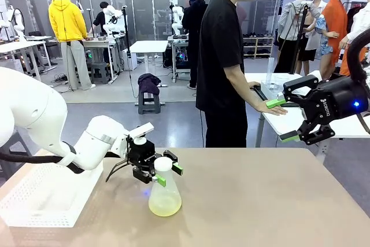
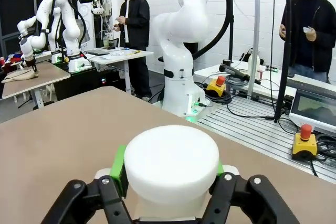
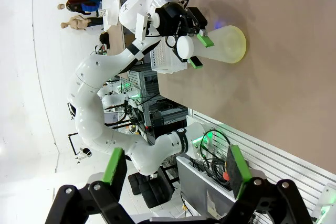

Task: Prepare the solutions needed for the experiment.
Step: When the human places the Big flask in the center of the table, pick up the Big flask and place it in the left Organizing basket.

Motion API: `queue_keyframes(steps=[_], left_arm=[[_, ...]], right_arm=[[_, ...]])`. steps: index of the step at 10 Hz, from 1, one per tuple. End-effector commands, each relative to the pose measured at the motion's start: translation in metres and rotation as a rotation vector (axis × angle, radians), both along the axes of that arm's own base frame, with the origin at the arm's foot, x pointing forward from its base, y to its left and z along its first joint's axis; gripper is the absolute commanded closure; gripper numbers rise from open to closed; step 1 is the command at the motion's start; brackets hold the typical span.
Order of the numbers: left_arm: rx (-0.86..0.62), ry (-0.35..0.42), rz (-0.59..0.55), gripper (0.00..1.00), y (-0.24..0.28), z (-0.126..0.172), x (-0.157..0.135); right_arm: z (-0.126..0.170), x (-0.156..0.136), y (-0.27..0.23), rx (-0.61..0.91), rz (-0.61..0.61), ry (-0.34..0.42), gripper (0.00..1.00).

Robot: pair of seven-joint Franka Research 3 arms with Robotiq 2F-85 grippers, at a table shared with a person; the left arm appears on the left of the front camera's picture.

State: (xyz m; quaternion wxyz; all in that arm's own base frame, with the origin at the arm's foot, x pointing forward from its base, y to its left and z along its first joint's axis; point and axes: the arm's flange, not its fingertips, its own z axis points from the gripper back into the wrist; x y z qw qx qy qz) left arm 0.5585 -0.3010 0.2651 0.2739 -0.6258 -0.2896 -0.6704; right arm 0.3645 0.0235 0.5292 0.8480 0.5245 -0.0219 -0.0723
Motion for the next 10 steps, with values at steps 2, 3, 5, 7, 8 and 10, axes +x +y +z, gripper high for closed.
queue_keyframes(steps=[2, 3, 5, 7, 8, 10], left_arm=[[0.011, 0.02, -0.019, 0.45, 0.002, 0.0, 0.004], [0.018, 0.021, -0.019, 0.8, 0.003, 0.001, 0.004], [0.033, 0.02, -0.015, 1.0, 0.006, 0.004, 0.005], [0.05, 0.01, -0.018, 1.0, 0.008, 0.008, 0.005], [0.072, 0.019, -0.025, 0.88, 0.009, 0.012, 0.005], [0.046, -0.014, -0.023, 0.88, 0.024, 0.044, 0.004]], right_arm=[[0.001, 0.0, 0.0, 0.013, -0.001, -0.008, 0.04], [0.001, 0.0, 0.0, 0.013, -0.001, -0.008, 0.04], [0.001, 0.0, 0.0, 0.013, -0.001, -0.008, 0.04], [0.001, 0.0, 0.0, 0.013, -0.001, -0.008, 0.04], [0.001, 0.0, 0.0, 0.013, -0.001, -0.008, 0.04], [0.001, 0.0, 0.0, 0.013, -0.001, -0.008, 0.04]])
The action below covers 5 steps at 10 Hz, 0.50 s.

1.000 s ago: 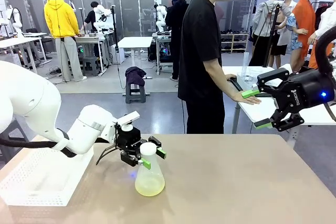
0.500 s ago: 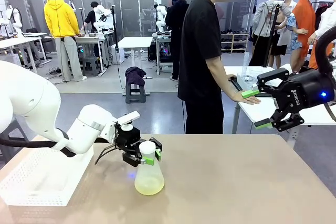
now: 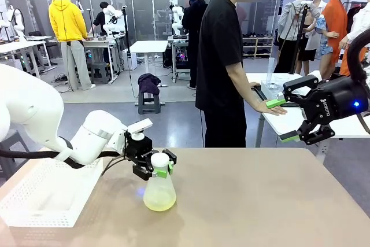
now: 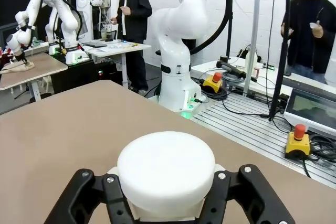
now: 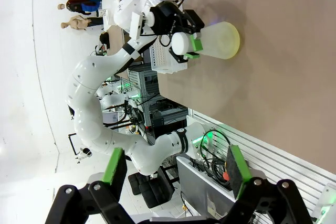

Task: Prepare the solutions needed for the experiment.
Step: When the human places the Big flask in the center of the table, pick up the Big flask and place it in the left Organizing basket.

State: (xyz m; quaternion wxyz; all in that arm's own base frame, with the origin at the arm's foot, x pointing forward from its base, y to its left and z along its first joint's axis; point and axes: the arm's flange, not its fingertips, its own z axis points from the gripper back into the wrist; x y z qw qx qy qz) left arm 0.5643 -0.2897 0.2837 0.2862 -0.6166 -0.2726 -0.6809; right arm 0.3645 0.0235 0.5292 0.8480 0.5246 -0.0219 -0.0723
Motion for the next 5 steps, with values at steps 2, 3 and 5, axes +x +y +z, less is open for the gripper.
queue_keyframes(steps=[2, 3, 5], left_arm=[[-0.02, -0.057, 0.008, 0.88, 0.044, 0.071, 0.005], [-0.011, -0.074, 0.028, 0.88, 0.067, 0.098, 0.011], [-0.021, -0.058, 0.065, 0.88, 0.12, 0.149, 0.019]], right_arm=[[0.001, 0.0, 0.0, 0.013, -0.001, -0.008, 0.04], [0.001, 0.0, 0.0, 0.013, -0.001, -0.008, 0.04], [0.001, 0.0, 0.0, 0.013, -0.001, -0.008, 0.04]])
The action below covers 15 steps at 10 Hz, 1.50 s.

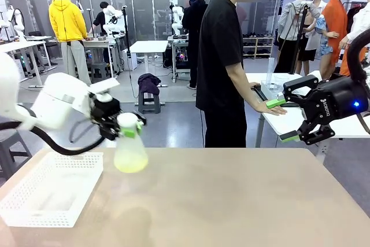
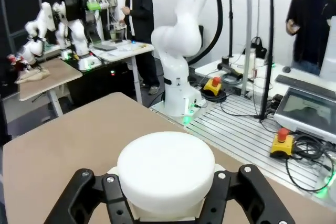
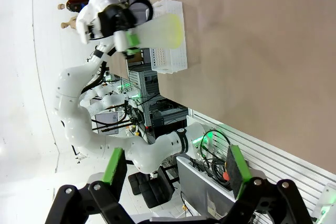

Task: Prepare the solutions needed for the experiment.
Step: When the human places the Big flask in the center of the table, pick up the Big flask and place it in the left Organizing basket.

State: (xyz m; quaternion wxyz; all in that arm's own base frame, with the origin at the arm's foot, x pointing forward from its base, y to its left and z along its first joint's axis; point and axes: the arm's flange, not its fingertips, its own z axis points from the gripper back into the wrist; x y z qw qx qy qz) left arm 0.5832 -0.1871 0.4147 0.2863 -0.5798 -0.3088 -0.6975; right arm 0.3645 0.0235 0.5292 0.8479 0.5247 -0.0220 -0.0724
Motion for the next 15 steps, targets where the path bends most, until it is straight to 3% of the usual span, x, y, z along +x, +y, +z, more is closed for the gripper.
queue_keyframes(steps=[1, 4, 7, 11, 15], left_arm=[[-0.015, 0.047, 0.042, 0.88, 0.049, 0.038, -0.005], [-0.058, 0.036, 0.2, 0.88, 0.154, 0.073, -0.031], [-0.134, 0.008, 0.334, 0.88, 0.229, 0.064, -0.066], [-0.204, 0.014, 0.505, 0.88, 0.278, 0.016, -0.089], [-0.229, 0.062, 0.566, 0.88, 0.294, -0.055, -0.087]], right_arm=[[0.001, 0.0, 0.0, 0.013, -0.001, -0.008, 0.04], [0.001, 0.0, 0.0, 0.013, -0.001, -0.008, 0.04], [0.001, 0.0, 0.0, 0.013, -0.001, -0.008, 0.04], [0.001, 0.0, 0.0, 0.013, -0.001, -0.008, 0.04], [0.001, 0.0, 0.0, 0.013, -0.001, -0.008, 0.04]])
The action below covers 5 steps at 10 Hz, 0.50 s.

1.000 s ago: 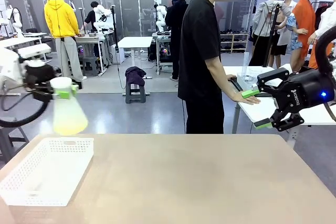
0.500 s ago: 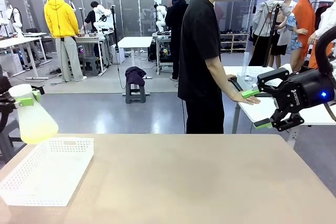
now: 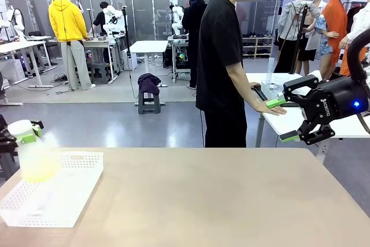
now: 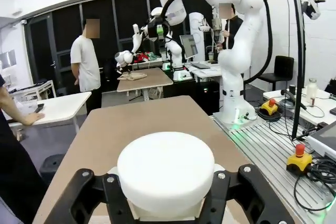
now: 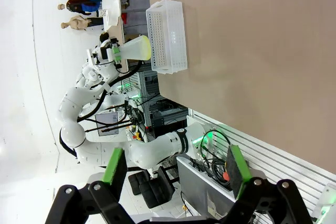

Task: Prepare the solutions needed for the experiment.
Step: When the human places the Big flask in the center of the table, pick up the Big flask and place it in the left Organizing basket.

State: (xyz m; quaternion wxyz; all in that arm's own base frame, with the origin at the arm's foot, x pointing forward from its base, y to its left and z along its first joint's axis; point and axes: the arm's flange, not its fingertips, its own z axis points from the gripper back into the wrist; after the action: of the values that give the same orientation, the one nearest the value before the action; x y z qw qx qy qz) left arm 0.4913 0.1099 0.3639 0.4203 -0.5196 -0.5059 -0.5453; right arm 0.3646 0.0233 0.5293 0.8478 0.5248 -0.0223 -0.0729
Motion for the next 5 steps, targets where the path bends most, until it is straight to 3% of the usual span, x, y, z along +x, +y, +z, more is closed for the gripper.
queue_keyframes(steps=[1, 5], left_arm=[[-0.049, 0.002, 0.034, 0.88, -0.006, -0.017, 0.008], [-0.003, 0.042, 0.064, 0.88, -0.009, -0.053, 0.019]], right_arm=[[0.001, 0.0, 0.001, 0.012, 0.001, -0.008, 0.04], [0.001, 0.0, 0.001, 0.012, 0.001, -0.008, 0.04]])
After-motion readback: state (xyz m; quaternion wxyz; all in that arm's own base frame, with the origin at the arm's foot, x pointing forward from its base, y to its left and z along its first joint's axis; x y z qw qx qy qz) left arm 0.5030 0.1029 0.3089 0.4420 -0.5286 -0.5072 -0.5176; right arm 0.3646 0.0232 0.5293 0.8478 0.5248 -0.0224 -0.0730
